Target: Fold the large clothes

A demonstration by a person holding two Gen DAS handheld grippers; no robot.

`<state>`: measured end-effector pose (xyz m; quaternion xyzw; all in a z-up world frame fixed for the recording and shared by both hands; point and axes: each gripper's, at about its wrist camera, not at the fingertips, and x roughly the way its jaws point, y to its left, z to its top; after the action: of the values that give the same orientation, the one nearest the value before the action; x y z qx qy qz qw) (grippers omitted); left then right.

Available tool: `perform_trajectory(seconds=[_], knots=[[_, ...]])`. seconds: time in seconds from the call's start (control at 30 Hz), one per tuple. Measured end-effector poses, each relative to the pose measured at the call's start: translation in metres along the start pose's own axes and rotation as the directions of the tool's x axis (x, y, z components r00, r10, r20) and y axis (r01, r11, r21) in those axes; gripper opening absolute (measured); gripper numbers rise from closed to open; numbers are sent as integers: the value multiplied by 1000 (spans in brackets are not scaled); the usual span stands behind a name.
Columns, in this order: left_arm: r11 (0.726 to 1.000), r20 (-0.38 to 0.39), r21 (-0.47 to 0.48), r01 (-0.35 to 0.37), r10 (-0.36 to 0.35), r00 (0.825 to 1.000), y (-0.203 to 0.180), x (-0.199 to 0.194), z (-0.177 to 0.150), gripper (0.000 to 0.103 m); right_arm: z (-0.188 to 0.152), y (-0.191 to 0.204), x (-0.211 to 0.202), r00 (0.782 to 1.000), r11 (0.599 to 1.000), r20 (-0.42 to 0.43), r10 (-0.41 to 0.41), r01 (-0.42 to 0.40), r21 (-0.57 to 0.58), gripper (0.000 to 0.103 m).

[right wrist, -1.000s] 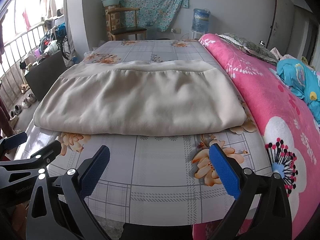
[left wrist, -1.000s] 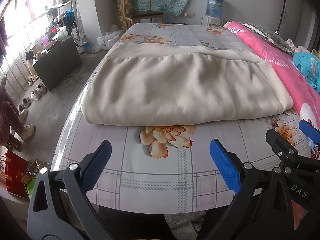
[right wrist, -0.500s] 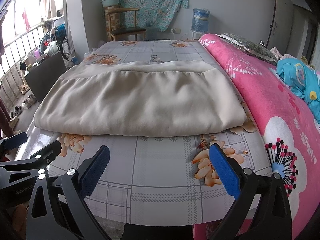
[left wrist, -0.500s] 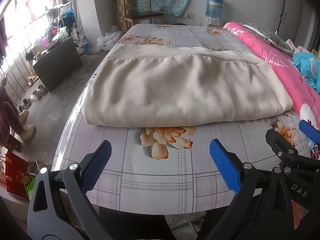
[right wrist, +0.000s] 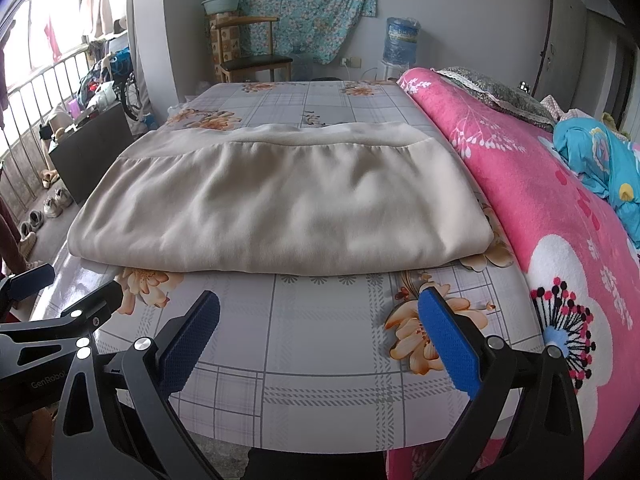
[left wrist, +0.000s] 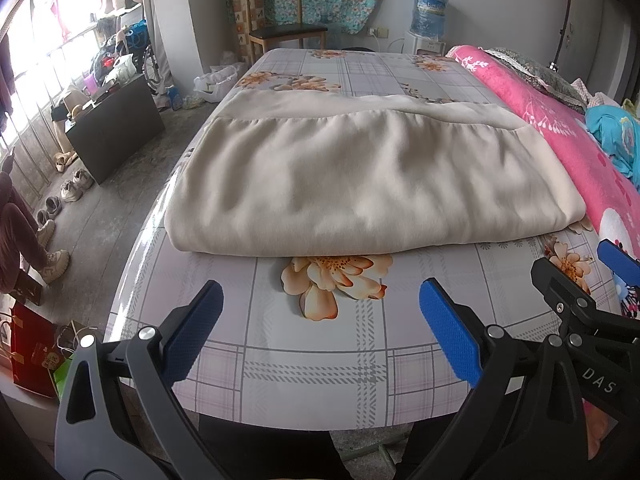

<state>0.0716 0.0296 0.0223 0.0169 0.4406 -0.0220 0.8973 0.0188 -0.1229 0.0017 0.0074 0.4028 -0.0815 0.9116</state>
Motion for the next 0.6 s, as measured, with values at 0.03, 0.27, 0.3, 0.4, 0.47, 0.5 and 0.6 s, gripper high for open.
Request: perform_trajectory(seconds=[0.03, 0.27, 0.3, 0.4, 0.47, 0.5, 0.6], knots=[[1000, 0, 0, 1, -1, 1000, 0, 0, 0, 95, 0, 0, 0, 1000, 1000, 0, 0, 0, 0, 97], [1000, -1, -1, 1, -1, 1000, 0, 0, 0, 95, 1, 1, -1, 1000, 1000, 2, -1, 1, 1, 97], [1000, 0, -1, 1, -1, 1000, 0, 0, 0, 95, 1, 1, -1, 1000, 1000, 2, -2, 2, 1, 97], [1000, 0, -1, 1, -1, 1000, 0, 0, 0, 95, 1, 1, -1, 1000, 1000, 2, -1, 1, 1, 97], [1000, 0, 0, 0, 0, 1000, 0, 0, 0, 95, 1, 1, -1, 1000, 1000, 2, -1, 1, 0, 97], [1000, 0, -1, 0, 0, 1000, 0, 0, 0, 95, 1, 0, -1, 1000, 1000, 2, -1, 1, 1, 97], [1000, 0, 0, 0, 0, 1000, 0, 0, 0, 95, 1, 0, -1, 1000, 1000, 2, -1, 1, 1, 97]])
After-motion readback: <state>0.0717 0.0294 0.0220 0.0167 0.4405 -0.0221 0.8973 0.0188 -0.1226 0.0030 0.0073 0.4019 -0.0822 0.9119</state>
